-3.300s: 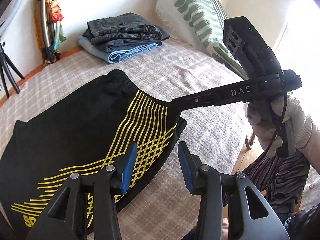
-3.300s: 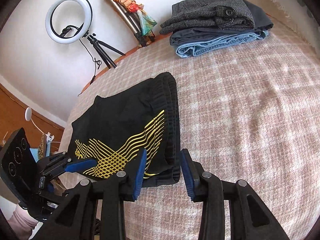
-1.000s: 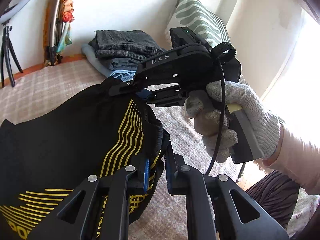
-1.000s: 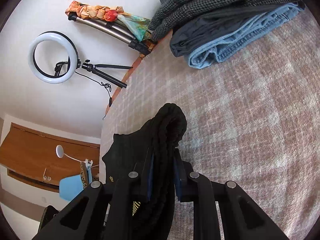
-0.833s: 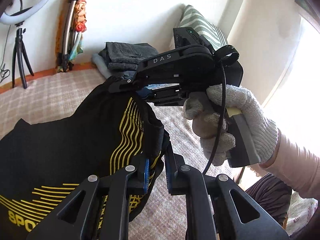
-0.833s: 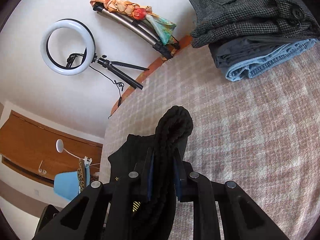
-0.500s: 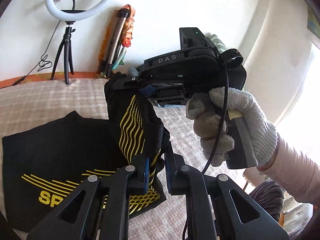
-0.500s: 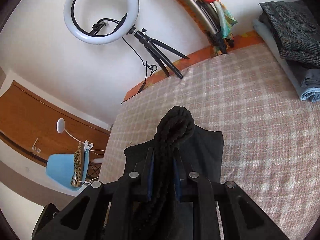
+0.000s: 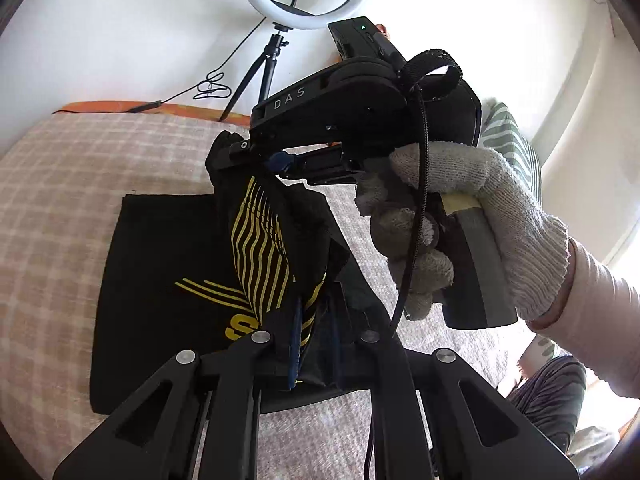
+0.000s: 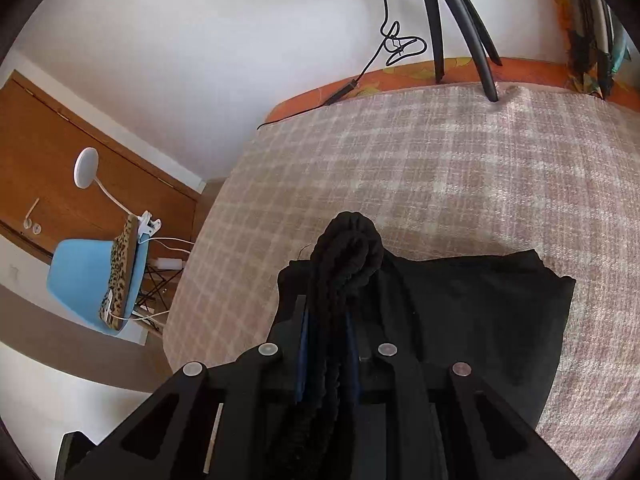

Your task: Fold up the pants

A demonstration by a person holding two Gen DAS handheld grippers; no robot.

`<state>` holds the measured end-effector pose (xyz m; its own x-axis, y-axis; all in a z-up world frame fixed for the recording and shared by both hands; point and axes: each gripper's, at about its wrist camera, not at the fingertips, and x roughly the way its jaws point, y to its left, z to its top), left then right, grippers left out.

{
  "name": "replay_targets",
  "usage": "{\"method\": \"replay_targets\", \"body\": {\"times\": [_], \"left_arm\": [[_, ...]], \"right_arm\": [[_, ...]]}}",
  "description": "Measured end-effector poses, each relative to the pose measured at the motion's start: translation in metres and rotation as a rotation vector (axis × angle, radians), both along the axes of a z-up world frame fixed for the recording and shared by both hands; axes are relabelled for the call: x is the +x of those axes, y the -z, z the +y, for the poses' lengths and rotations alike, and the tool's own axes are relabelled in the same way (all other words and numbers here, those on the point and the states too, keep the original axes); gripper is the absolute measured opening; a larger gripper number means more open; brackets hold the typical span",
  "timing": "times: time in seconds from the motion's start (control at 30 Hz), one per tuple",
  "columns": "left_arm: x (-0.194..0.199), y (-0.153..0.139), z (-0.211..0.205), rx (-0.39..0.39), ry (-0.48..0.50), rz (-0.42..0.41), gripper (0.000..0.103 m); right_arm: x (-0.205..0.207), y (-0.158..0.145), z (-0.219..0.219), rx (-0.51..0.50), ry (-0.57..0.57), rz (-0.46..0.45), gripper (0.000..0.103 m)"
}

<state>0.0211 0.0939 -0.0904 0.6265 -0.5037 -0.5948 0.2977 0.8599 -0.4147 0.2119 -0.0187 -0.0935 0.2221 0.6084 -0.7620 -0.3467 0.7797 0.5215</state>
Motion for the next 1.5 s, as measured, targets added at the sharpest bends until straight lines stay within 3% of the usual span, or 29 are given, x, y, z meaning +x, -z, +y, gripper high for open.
{"method": "replay_targets", "body": {"times": [0.2,0.4,0.47,0.53,0.63,0.83,0.93,1.03,1.17,1.33,1.4,1.5], "left_arm": [[0.001,0.011,0.026,0.014,-0.054,0.026,0.008],[-0.006,-0.002,0.077,-0.015,-0.214,0.040,0.009],[-0.006,-0.005,0.094,-0.026,-0.272,0.050,0.009],[-0.007,-0.009,0.103,-0.027,-0.302,0.048,0.009],[-0.008,-0.011,0.107,-0.022,-0.315,0.030,0.009],[0.000,-0.004,0.102,0.009,-0.290,0.044,0.009],[0.006,-0.003,0.103,0.022,-0.290,0.049,0.009],[0.010,-0.004,0.110,0.008,-0.317,0.052,0.009],[0.011,-0.013,0.122,0.007,-0.356,0.032,0.009],[0.010,-0.020,0.132,-0.013,-0.385,0.021,0.009],[0.011,-0.017,0.129,-0.017,-0.369,0.035,0.009],[0.013,-0.010,0.111,0.006,-0.326,0.046,0.009]], "right_arm": [[0.008,0.025,0.032,-0.049,-0.013,0.037,0.015],[0.011,0.033,0.061,-0.072,-0.053,0.060,0.015],[0.014,0.041,0.074,-0.069,-0.100,0.111,0.022],[0.014,0.046,0.087,-0.062,-0.150,0.155,0.038],[0.008,0.033,0.091,-0.048,-0.192,0.124,0.044],[-0.012,0.007,0.046,-0.010,-0.156,0.022,0.047],[-0.031,0.015,0.021,-0.050,-0.098,-0.023,0.045],[-0.044,0.032,0.007,-0.030,-0.053,0.002,0.045],[-0.064,0.044,0.023,0.058,-0.129,0.057,0.045],[-0.093,0.040,0.055,0.171,-0.322,0.111,0.046],[-0.099,0.029,0.046,0.172,-0.337,0.064,0.046],[-0.094,0.008,0.013,0.152,-0.266,-0.027,0.046]]}}
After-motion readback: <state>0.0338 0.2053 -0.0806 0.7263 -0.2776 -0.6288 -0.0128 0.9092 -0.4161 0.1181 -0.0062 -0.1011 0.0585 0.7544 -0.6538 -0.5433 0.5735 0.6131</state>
